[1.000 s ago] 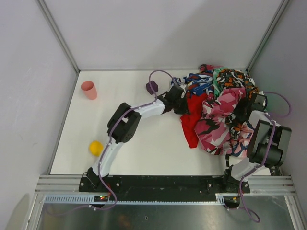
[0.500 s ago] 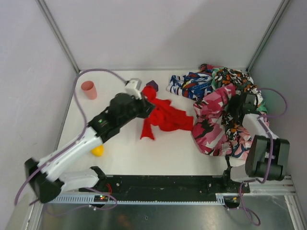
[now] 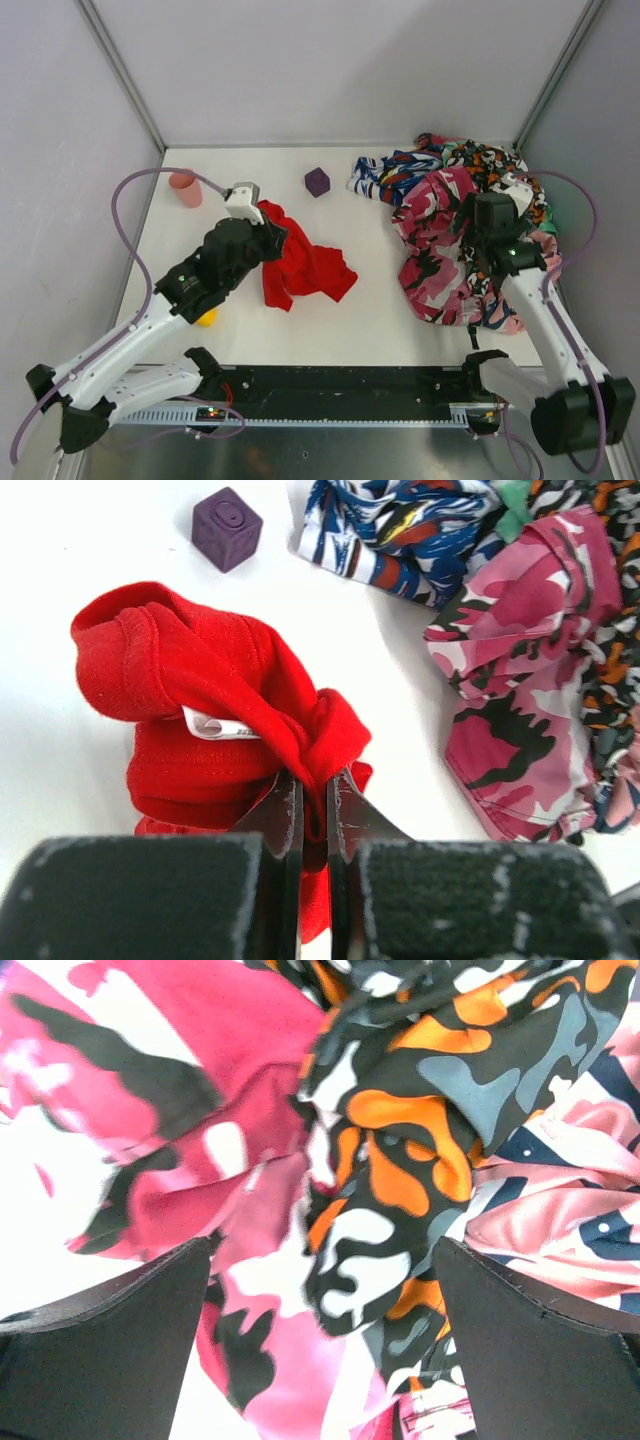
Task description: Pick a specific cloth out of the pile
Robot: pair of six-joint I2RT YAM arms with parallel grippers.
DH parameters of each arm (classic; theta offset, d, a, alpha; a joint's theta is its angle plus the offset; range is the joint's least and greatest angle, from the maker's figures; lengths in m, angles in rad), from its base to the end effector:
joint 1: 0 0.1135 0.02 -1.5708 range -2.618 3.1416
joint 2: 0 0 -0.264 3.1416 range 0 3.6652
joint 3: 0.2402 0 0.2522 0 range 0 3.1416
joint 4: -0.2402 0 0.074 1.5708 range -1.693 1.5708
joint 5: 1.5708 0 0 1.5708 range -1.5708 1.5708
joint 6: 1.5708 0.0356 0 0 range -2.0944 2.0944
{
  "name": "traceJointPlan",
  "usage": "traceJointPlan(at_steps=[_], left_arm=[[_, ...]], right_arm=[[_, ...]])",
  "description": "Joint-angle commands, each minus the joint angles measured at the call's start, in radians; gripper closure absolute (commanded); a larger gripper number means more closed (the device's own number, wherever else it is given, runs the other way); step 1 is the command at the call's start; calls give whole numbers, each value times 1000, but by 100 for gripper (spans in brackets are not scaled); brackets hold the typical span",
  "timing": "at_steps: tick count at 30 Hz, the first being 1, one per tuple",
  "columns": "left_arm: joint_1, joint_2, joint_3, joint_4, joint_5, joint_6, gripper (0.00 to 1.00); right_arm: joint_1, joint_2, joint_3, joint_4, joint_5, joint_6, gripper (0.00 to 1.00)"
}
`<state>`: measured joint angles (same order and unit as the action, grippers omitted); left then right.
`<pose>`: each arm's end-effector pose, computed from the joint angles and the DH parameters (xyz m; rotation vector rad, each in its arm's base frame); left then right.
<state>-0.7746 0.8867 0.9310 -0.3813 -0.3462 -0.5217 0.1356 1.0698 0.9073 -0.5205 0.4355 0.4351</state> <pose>0.1490 -0.1289 0.3533 0.0059 1.9253 -0.5518 0.2270 0.0158 0.2976 0.5503 2.1146 -0.1705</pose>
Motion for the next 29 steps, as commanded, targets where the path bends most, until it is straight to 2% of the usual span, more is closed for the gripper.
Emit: traceJointPlan(at_steps=[1, 4, 5, 8, 9, 10, 14, 20, 24, 29], left_arm=[[1, 91, 8, 25, -65, -14, 95], [1, 248, 20, 35, -3, -42, 82], [1, 310, 32, 32, 20, -47, 73], [1, 443, 69, 7, 77, -74, 21], [1, 459, 73, 2, 84, -81, 11], [1, 459, 73, -1, 82, -89, 6], [0, 325, 34, -6, 29, -94, 1], [1, -16, -100, -18, -91, -116, 0], [1, -215, -199, -31, -187, -162, 0], [1, -294, -242, -55, -219, -191, 0]], right_arm=[[68, -158, 59, -69, 43, -3, 1], [99, -242, 58, -48, -36, 5, 1], [101, -269, 56, -22, -63, -3, 1], [101, -322, 34, 37, -86, -31, 1], [99, -335, 32, 41, -86, -35, 1], [98, -346, 31, 42, -87, -38, 1], [95, -403, 6, 64, -126, -60, 1], [95, -531, -122, 220, -217, -76, 1], [96, -596, -174, 266, -229, -83, 1], [93, -643, -195, 288, -222, -101, 1]])
